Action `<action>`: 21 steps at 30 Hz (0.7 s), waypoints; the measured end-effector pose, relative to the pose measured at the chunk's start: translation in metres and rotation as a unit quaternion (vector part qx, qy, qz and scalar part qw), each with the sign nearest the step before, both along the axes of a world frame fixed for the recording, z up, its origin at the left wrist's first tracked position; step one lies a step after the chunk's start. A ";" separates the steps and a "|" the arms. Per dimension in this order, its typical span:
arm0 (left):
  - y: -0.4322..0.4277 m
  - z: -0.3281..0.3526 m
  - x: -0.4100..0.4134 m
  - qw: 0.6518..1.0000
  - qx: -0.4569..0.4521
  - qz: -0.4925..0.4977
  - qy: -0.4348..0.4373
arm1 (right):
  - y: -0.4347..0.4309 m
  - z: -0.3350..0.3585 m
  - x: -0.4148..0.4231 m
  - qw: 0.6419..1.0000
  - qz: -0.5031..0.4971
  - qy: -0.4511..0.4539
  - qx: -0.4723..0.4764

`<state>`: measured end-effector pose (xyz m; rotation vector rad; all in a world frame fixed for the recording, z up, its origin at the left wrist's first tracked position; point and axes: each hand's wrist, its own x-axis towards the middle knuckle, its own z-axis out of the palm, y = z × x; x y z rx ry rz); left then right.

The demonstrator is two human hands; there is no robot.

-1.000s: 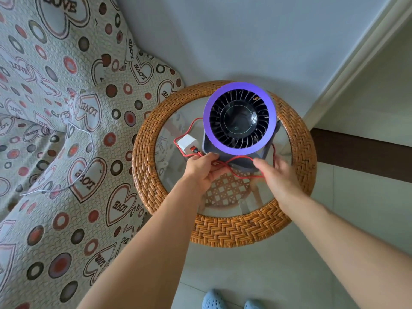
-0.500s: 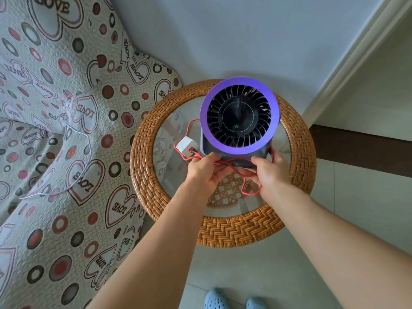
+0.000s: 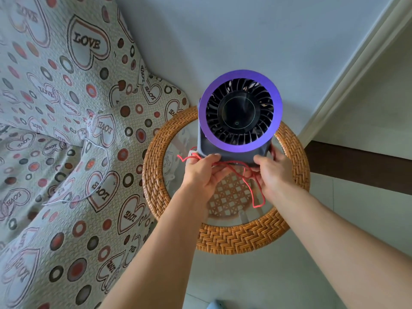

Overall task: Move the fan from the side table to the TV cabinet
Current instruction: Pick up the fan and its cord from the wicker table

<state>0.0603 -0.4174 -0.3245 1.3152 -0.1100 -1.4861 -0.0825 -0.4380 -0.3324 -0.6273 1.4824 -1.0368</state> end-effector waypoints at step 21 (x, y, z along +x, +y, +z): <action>0.028 0.168 0.012 0.994 -0.085 0.050 0.048 | 0.016 0.175 0.015 0.992 0.057 -0.052 -0.104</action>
